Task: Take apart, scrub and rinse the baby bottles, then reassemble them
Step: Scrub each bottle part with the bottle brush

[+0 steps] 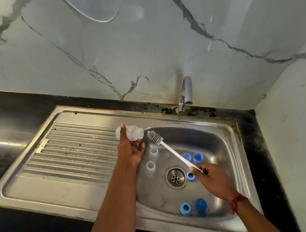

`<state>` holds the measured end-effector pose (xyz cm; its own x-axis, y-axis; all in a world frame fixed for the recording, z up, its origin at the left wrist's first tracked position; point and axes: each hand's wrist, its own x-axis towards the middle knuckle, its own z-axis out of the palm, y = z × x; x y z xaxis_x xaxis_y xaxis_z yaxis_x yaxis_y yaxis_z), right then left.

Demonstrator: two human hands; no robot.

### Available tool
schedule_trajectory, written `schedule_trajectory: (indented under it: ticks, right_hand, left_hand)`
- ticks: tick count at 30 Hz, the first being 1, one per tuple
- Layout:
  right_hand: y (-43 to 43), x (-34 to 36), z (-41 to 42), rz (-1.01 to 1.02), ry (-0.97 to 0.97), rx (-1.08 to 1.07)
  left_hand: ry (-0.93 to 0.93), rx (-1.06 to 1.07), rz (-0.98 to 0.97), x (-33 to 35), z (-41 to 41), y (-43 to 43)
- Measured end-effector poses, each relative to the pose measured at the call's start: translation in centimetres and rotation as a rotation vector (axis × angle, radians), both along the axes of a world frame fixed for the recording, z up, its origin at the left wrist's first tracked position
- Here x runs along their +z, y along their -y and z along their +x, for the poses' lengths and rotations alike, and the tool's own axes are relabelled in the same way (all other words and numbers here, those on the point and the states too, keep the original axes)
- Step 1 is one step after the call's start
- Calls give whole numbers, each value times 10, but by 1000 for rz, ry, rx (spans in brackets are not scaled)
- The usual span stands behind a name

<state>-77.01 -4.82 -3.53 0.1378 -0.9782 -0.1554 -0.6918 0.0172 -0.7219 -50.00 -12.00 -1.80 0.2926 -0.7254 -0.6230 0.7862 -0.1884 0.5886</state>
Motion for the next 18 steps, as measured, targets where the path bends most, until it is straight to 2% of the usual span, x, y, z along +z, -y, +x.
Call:
schedule_trajectory:
  ticks: [12, 18]
  right_hand:
    - [0, -4, -40, -76, -82, 41]
    - [3, 4, -38, -85, -145, 83]
  left_hand:
    - [72, -73, 69, -11, -43, -12]
    - [189, -105, 69, -10, -50, -16]
